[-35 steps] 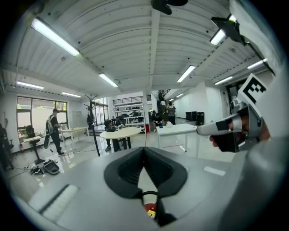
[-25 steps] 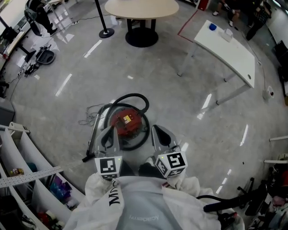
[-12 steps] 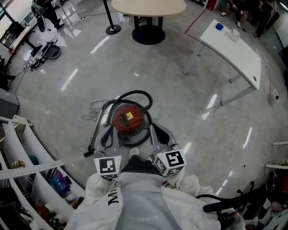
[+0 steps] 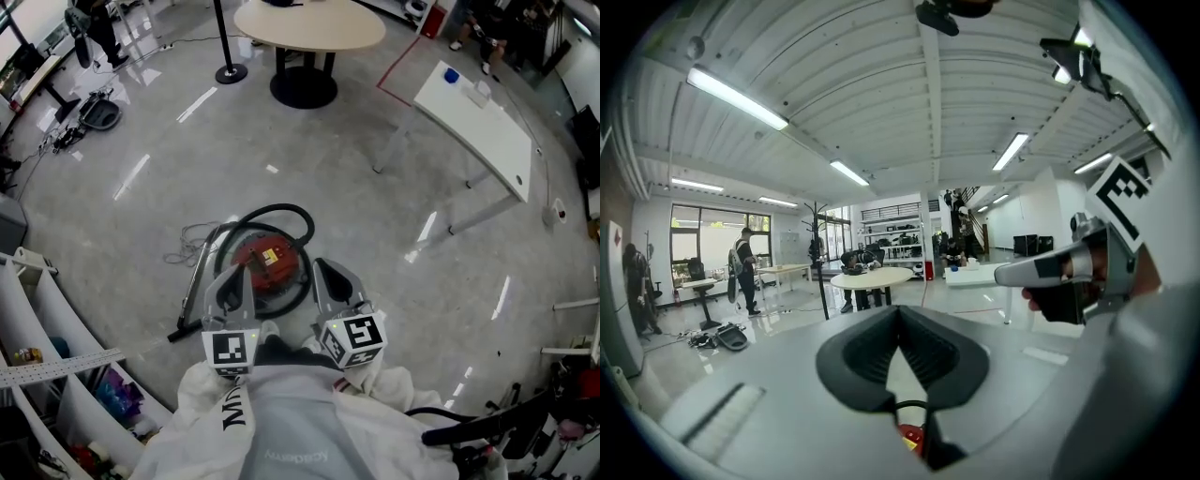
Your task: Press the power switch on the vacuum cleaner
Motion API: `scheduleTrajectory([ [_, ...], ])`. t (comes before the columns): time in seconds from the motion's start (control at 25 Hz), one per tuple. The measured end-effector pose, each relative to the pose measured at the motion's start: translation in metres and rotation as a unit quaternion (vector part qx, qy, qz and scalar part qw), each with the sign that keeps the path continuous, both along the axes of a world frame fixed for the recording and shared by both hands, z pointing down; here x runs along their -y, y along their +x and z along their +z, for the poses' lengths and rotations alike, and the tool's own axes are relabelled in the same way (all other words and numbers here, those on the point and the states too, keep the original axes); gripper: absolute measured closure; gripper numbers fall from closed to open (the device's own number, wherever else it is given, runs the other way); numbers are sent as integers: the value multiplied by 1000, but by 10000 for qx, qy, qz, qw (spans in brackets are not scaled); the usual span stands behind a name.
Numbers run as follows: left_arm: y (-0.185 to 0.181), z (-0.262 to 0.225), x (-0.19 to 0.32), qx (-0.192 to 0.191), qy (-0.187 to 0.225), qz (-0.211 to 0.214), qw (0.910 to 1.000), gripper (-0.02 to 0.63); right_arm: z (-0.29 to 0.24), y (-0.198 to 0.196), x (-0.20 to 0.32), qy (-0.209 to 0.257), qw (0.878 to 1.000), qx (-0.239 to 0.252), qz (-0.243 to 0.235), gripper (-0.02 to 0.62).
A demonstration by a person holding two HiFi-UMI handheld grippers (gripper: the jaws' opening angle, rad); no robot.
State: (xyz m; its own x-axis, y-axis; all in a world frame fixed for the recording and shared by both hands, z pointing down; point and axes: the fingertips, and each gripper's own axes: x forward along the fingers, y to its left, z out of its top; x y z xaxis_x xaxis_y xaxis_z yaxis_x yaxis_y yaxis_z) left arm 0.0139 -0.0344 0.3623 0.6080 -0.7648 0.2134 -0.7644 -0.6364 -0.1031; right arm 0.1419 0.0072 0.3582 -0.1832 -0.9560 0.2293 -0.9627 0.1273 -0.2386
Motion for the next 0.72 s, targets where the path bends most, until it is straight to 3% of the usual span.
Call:
scheduleTrajectory([
  [0.72,-43,-3,33,-312,83,97,9994,606,-5,-45,22,-12,9994,-275,186,595],
])
